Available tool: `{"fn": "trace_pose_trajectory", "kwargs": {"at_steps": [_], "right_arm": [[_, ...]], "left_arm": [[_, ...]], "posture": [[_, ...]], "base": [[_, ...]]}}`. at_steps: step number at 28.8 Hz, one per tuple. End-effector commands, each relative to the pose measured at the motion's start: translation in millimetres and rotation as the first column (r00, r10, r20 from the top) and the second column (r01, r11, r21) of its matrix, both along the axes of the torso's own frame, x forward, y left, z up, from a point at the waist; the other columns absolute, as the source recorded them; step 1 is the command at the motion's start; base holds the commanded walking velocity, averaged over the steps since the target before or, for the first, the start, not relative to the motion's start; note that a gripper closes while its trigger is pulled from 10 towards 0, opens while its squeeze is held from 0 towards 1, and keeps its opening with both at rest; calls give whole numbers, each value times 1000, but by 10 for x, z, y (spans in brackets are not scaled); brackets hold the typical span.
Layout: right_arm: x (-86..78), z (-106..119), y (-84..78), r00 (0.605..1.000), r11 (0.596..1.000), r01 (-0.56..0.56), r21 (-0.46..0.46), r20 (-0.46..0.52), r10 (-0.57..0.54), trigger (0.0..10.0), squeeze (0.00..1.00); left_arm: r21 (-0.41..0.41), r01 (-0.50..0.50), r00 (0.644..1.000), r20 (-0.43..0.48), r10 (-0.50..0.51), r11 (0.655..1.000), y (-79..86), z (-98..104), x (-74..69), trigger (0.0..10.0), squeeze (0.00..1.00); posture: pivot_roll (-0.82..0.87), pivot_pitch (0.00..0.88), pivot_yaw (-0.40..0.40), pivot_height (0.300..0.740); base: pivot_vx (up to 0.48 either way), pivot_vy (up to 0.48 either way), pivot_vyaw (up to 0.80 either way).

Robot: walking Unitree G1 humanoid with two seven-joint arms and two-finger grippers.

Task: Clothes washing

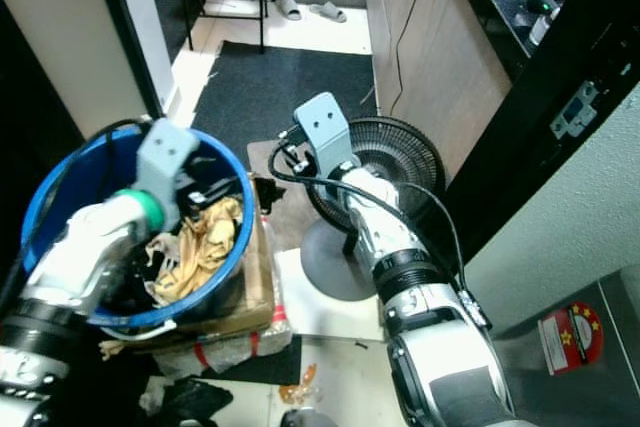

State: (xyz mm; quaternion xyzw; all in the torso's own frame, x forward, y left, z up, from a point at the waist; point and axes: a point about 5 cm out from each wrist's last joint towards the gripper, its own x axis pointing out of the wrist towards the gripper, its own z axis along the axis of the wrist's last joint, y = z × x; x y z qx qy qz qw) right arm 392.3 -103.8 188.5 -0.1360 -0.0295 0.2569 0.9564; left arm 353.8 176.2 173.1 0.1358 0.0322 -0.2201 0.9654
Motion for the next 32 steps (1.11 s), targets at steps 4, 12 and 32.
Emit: {"fn": "trace_pose_trajectory", "kwargs": {"at_steps": [4, 12, 32], "right_arm": [[22, 43, 69, 1000, 1000, -17, 5, 10, 17, 10000, 0], [19, 61, -4, 1000, 1000, 7, 16, 20, -8, 10000, 0], [-14, 48, 101, 998, 998, -52, 40, 36, 51, 10000, 0]], "left_arm": [[-17, -15, 999, -43, 14, 1000, -5, -151, 42, 10000, 0], [-34, 124, 991, -53, -126, 992, -442, -146, 123, 10000, 0], [227, 159, 955, 210, -208, 961, -100, 85, -303, 10000, 0]], "posture": [[11, 102, 16, 740], [-8, 134, 28, 740], [28, 110, 4, 740]], "base": [[0, 0, 0], [0, 0, 0], [0, 0, 0]]}}
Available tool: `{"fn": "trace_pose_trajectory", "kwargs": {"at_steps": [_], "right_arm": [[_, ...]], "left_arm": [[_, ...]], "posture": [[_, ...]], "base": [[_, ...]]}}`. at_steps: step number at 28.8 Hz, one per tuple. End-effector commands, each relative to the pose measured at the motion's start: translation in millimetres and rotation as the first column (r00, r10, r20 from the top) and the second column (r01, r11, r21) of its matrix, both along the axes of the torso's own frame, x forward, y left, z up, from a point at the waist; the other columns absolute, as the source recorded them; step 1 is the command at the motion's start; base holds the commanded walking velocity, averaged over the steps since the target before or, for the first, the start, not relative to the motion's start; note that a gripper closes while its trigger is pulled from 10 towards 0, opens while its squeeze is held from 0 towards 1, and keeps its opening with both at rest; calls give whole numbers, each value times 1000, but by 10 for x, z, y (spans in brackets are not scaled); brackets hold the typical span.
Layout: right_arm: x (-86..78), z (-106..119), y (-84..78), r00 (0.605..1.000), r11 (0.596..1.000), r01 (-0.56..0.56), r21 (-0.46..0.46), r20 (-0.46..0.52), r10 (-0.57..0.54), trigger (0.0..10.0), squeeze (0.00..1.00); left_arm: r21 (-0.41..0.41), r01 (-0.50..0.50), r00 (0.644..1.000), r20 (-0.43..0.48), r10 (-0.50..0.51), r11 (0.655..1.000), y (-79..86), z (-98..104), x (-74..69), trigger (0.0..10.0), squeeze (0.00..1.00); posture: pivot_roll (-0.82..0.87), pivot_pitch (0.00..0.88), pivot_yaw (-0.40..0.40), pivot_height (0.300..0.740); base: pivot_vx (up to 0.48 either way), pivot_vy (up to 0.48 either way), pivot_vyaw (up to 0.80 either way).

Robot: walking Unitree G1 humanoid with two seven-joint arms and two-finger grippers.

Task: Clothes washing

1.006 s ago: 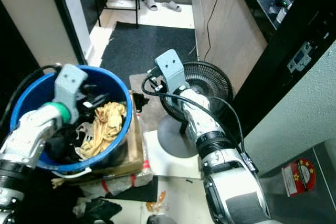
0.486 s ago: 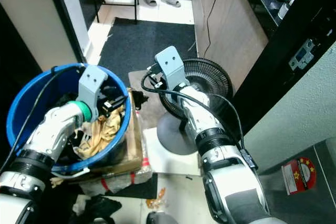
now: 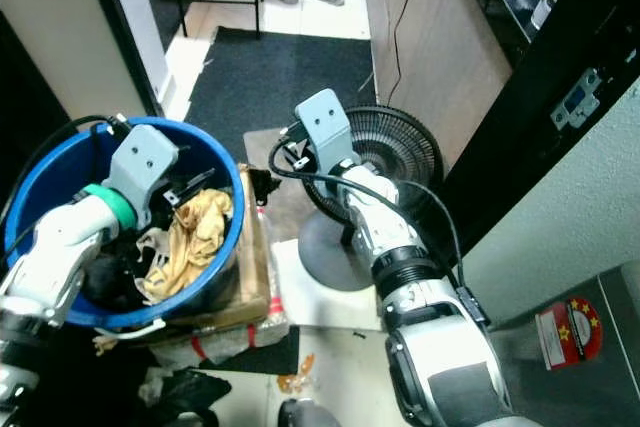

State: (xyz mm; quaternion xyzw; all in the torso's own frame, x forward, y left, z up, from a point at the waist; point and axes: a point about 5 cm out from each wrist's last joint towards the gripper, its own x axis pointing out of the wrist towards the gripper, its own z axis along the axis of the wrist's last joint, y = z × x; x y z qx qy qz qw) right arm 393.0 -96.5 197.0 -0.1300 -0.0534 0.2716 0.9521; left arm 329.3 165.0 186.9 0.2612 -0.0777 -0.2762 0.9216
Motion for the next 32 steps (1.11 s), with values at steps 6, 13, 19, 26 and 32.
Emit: {"fn": "trace_pose_trajectory", "kwargs": {"at_steps": [6, 13, 19, 26, 32], "right_arm": [[-36, -33, 56, 1000, 999, -31, 25, 2, 31, 10000, 0], [-44, -52, 40, 999, 999, -43, 18, -3, 43, 10000, 0], [-47, -47, 89, 998, 998, -61, 23, -5, 61, 10000, 0], [-44, -31, 76, 998, 998, -66, 19, -6, 66, 10000, 0], [-47, -26, 26, 998, 998, -57, 13, -3, 57, 10000, 0]], "left_arm": [[50, -31, 999, -39, 33, 998, 184, -221, -167, 10000, 0], [50, -68, 994, -86, 72, 996, 400, -291, -376, 10000, 0], [-12, -104, 981, -165, 101, 994, 463, -390, -507, 10000, 0], [-131, -83, 947, -319, 38, 988, 366, -582, -421, 10000, 0], [-169, -70, 929, -370, 3, 983, 266, -635, -317, 10000, 243]], "posture": [[27, 106, -2, 740], [35, 113, -15, 740], [38, 121, -27, 740], [23, 127, -27, 740], [-12, 147, -23, 740]], "base": [[0, 0, 0], [0, 0, 0], [0, 0, 0], [0, 0, 0], [0, 0, 0]]}}
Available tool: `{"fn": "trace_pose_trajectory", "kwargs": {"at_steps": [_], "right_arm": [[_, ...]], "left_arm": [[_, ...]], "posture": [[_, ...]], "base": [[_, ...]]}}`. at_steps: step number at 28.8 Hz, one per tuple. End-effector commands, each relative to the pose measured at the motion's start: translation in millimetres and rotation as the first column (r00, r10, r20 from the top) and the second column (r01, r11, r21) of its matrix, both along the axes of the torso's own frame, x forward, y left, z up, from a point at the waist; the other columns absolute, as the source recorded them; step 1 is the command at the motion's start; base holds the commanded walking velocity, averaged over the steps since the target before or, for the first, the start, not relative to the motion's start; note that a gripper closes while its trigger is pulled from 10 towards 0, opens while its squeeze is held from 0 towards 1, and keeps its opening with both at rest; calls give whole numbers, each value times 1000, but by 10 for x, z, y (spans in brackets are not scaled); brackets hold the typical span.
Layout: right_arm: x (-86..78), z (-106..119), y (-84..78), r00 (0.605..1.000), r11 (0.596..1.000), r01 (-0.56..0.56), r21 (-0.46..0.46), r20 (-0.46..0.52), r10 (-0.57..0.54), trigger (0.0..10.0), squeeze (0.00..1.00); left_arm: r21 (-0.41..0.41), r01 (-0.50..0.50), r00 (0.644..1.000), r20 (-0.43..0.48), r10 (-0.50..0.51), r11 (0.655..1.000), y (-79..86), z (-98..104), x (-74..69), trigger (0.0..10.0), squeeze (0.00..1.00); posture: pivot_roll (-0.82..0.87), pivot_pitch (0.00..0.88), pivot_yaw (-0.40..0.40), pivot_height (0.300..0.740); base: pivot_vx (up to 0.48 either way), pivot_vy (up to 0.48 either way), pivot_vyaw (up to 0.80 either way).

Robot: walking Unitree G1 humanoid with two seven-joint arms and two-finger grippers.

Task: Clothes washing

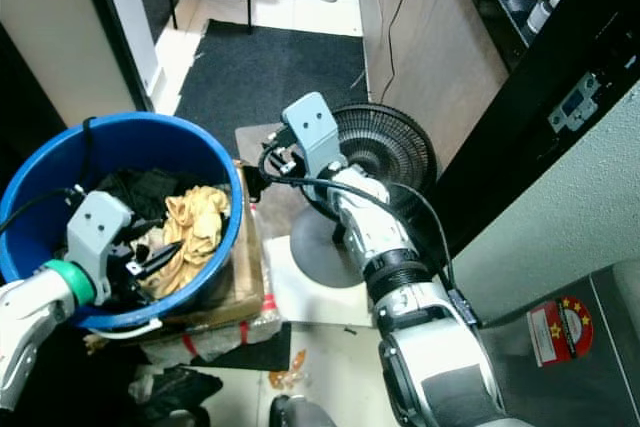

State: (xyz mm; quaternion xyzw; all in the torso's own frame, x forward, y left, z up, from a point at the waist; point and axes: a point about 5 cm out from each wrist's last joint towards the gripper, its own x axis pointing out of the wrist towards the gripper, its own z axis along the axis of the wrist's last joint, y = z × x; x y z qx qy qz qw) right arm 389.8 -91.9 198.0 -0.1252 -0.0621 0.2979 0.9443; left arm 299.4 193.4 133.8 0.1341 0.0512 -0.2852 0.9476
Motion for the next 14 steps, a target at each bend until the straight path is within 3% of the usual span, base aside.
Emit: {"fn": "trace_pose_trajectory", "kwargs": {"at_steps": [1, 9, 14], "right_arm": [[-17, -38, -30, 1000, 1000, 1, 2, -12, -1, 10000, 0], [-35, 21, -15, 999, 999, -33, 16, 1, 33, 10000, 0], [-94, 233, 76, 979, 965, -197, 172, -6, 201, 10000, 0]], "left_arm": [[-21, 22, 998, -66, -24, 1000, -60, -107, 14, 10000, 1000], [-51, 71, 995, -67, -74, 996, -224, -69, 102, 10000, 1000], [-61, 83, 994, -64, -87, 995, -263, -51, 127, 10000, 1000]], "posture": [[-15, 152, -23, 740], [-25, 163, -20, 740], [-27, 164, -16, 740]], "base": [[0, 0, 0], [0, 0, 0], [0, 0, 0]]}}
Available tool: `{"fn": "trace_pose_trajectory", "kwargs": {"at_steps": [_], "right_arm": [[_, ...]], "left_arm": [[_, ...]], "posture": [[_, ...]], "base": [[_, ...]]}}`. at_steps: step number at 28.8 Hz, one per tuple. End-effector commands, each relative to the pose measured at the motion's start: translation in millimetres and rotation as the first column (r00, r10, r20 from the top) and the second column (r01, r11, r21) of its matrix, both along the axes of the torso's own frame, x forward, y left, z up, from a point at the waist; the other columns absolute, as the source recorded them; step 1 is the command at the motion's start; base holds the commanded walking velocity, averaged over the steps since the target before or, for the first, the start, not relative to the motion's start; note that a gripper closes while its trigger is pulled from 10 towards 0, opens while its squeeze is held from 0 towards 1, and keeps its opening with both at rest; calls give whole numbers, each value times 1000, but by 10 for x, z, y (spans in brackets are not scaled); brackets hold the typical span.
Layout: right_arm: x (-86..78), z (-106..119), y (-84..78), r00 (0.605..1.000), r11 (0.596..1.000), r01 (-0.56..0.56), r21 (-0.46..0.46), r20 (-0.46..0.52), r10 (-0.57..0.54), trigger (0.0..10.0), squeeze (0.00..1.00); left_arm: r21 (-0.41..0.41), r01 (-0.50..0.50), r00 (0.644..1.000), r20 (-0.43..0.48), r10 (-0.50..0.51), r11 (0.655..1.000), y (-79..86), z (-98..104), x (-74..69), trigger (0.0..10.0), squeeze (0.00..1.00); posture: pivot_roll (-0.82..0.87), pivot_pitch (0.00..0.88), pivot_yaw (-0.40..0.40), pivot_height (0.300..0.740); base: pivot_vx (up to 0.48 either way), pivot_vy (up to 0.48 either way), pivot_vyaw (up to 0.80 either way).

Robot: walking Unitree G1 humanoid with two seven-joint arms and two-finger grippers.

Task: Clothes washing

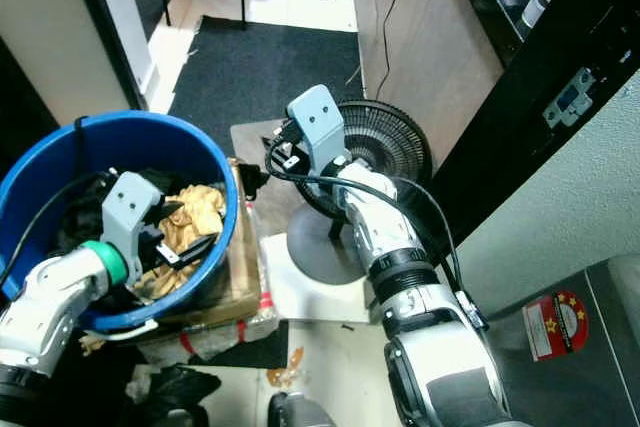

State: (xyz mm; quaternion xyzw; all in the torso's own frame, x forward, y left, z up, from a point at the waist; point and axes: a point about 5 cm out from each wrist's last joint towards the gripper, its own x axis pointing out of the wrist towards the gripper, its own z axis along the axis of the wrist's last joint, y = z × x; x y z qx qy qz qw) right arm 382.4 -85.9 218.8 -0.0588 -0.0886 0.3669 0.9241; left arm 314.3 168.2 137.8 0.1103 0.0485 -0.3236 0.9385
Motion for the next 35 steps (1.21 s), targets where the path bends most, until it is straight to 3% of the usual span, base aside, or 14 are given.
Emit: {"fn": "trace_pose_trajectory", "kwargs": {"at_steps": [1, 2, 5, 8, 11, 17, 24, 25, 26, 27, 32, 33, 34, 35], "right_arm": [[-35, 64, 38, 996, 994, -86, 67, -23, 87, 10000, 0], [-35, 64, 38, 996, 994, -86, 67, -23, 87, 10000, 0], [-101, 134, 154, 972, 972, -225, 71, -51, 228, 10000, 0], [-111, 6, 167, 967, 964, -248, -99, -87, 240, 10000, 0], [-112, -97, 127, 962, 950, -261, -170, -128, 241, 10000, 0], [-309, -263, 151, 883, 877, -448, -175, -238, 404, 10000, 0], [-309, -462, 148, 887, 834, -445, -327, -291, 359, 10000, 0], [-296, -484, 134, 890, 825, -441, -353, -290, 352, 10000, 0], [-291, -494, 126, 891, 820, -441, -365, -288, 351, 10000, 0], [-287, -489, 121, 892, 819, -439, -370, -286, 349, 10000, 0], [-292, -468, 126, 893, 826, -437, -356, -280, 352, 10000, 0], [-302, -464, 132, 892, 826, -440, -351, -279, 356, 10000, 0], [-312, -457, 140, 892, 827, -441, -348, -276, 359, 10000, 0], [-319, -454, 145, 892, 827, -441, -347, -274, 361, 10000, 0]], "left_arm": [[-9, 11, 999, -48, -12, 1000, -11, -91, -23, 10000, 1000], [-9, 11, 999, -48, -12, 1000, -11, -91, -23, 10000, 1000], [-13, 15, 999, -48, -16, 1000, -12, -83, -18, 10000, 1000], [-19, 16, 999, -49, -17, 1000, -18, -79, -13, 10000, 1000], [-21, 16, 999, -49, -17, 1000, -28, -81, -13, 10000, 1000], [-23, 18, 998, -52, -19, 1000, -40, -88, -12, 10000, 1000], [-31, 21, 998, -56, -23, 999, -35, -74, -9, 10000, 1000], [-33, 28, 997, -73, -31, 999, -22, -94, -31, 10000, 855], [-34, 34, 996, -86, -37, 999, -11, -109, -50, 10000, 855], [-36, 31, 994, -102, -34, 999, 15, -137, -71, 10000, 0], [-20, 6, 992, -124, -8, 1000, 79, -200, -95, 10000, 0], [-12, -6, 992, -125, 5, 1000, 96, -214, -90, 9059, 0], [-8, -20, 992, -128, 18, 1000, 120, -229, -81, 4510, 0], [-7, -27, 991, -130, 26, 1000, 134, -237, -75, 4510, 0]], "posture": [[-27, 164, -16, 740], [-27, 164, -16, 740], [-25, 164, -17, 740], [-29, 166, -20, 740], [-34, 169, -22, 740], [-36, 174, -19, 740], [-32, 176, -20, 740], [-32, 176, -20, 740], [-28, 175, -20, 740], [-28, 175, -20, 740], [-27, 175, -18, 740], [-27, 174, -16, 740], [-29, 173, -15, 740], [-29, 173, -15, 740]], "base": [[0, 0, 0], [0, 0, 0], [0, 0, 0], [0, 0, 0], [0, 0, 0], [0, 0, 0], [0, 0, 0], [0, 0, 0], [0, 0, 0], [0, 0, 0], [0, 0, 0], [0, 0, 0], [0, 0, 0], [0, 0, 0]]}}
